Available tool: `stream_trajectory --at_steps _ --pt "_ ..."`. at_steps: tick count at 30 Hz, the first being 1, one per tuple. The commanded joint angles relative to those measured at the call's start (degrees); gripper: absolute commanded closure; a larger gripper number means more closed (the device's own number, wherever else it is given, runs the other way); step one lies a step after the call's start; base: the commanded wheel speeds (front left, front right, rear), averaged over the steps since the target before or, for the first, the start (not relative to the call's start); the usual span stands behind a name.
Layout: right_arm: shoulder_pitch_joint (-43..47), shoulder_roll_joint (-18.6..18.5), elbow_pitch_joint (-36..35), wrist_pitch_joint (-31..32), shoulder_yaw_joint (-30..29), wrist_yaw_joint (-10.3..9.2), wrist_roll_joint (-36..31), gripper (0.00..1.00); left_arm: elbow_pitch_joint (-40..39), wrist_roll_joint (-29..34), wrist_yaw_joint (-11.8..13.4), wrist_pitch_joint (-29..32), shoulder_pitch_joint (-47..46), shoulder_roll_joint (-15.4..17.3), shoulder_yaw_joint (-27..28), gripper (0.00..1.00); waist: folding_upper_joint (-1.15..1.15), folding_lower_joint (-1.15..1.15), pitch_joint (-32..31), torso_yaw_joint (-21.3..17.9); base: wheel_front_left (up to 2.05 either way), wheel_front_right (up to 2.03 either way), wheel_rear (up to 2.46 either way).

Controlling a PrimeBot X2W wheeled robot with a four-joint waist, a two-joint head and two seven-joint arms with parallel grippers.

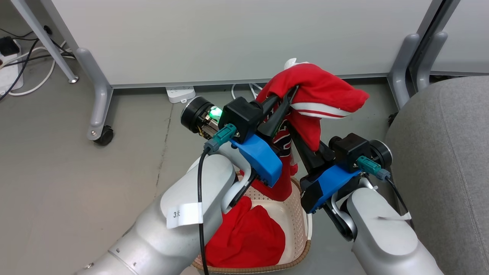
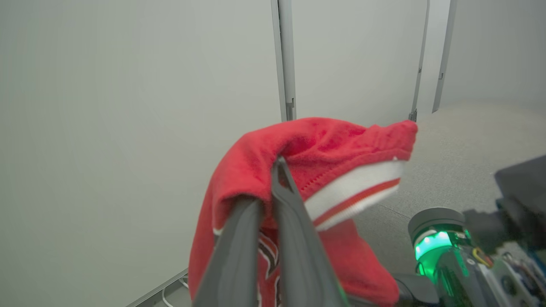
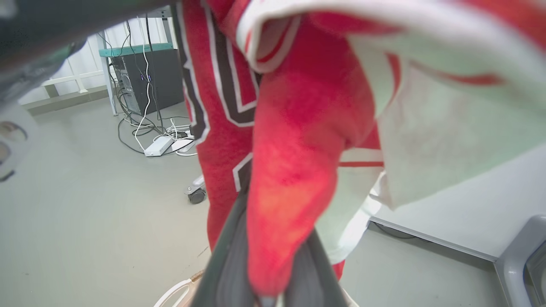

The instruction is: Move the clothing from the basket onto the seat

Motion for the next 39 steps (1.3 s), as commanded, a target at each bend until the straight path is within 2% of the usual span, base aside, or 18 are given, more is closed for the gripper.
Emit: stream_trajectory --at_steps 1,22,30,39 --pt "-0.43 0.01 -0.14 -0.20 0.00 0.01 0.00 1.00 0.03 0.43 0.68 -0.31 -0.94 -0.01 0.59 0.00 0.00 0.00 0.08 -0.03 0.00 0.00 0.00" --pt "-0.68 0.01 -0.78 -0.21 -0.74 0.01 0.43 1.00 0.37 2.34 0.95 -0.30 -0.05 -0.01 1.80 0.00 0.00 0.00 0.95 -1.85 0.00 0.00 0.00" --pt "-0.71 0.01 -1.46 -0.21 -3.83 0.01 -0.43 1.00 0.95 3.49 0.72 -0.29 0.39 0.01 2.58 0.00 0.00 0.00 2.10 -4.98 0.00 0.00 0.00" --pt "-1.34 0.01 -3.98 -0.22 -8.54 0.01 -1.72 1.00 1.35 5.46 0.22 -0.29 0.90 0.06 3.23 0.00 0.00 0.00 4.01 -10.61 0.00 0.00 0.00"
